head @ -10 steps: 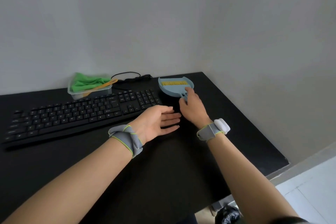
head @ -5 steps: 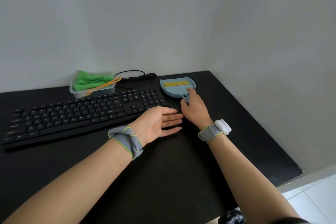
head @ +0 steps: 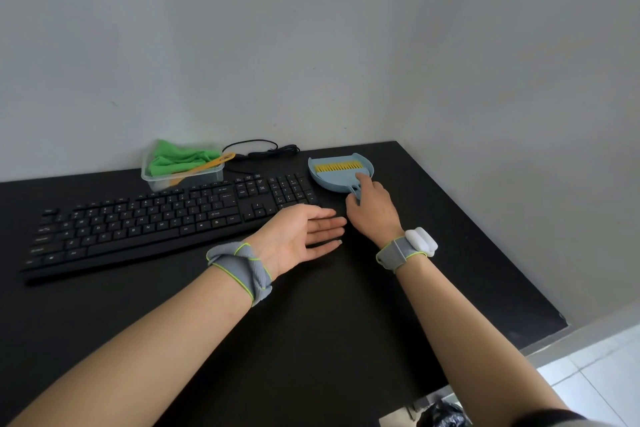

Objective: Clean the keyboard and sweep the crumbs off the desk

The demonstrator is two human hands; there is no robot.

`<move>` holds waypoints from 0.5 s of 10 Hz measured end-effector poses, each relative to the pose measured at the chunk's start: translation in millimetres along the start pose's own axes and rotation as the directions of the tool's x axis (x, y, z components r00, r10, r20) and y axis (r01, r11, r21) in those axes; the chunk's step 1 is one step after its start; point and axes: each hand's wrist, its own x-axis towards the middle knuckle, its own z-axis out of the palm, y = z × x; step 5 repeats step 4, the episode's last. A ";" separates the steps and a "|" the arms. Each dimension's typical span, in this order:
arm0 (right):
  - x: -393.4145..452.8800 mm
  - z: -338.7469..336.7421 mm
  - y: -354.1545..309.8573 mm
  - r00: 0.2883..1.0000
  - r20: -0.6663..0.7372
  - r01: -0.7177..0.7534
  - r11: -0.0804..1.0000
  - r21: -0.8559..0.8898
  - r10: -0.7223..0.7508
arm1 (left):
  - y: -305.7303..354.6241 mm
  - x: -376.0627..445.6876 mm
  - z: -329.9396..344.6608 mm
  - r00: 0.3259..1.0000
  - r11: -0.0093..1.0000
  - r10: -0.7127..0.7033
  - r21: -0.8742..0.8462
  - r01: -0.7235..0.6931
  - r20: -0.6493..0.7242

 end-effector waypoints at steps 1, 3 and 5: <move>-0.2 0.9 1.4 1.000 -0.008 -0.005 1.000 -0.006 0.005 | -0.1 -2.6 0.3 1.000 1.000 0.004 0.000 -0.004 -0.006; -1.4 2.5 2.4 0.999 -0.051 0.004 0.997 -0.071 -0.007 | 0.0 -3.6 0.6 1.000 1.000 0.010 0.004 -0.010 -0.010; -3.5 1.8 1.9 0.997 -0.074 0.004 0.994 -0.105 -0.012 | -0.5 -3.8 2.4 1.000 1.000 0.007 0.005 -0.007 -0.015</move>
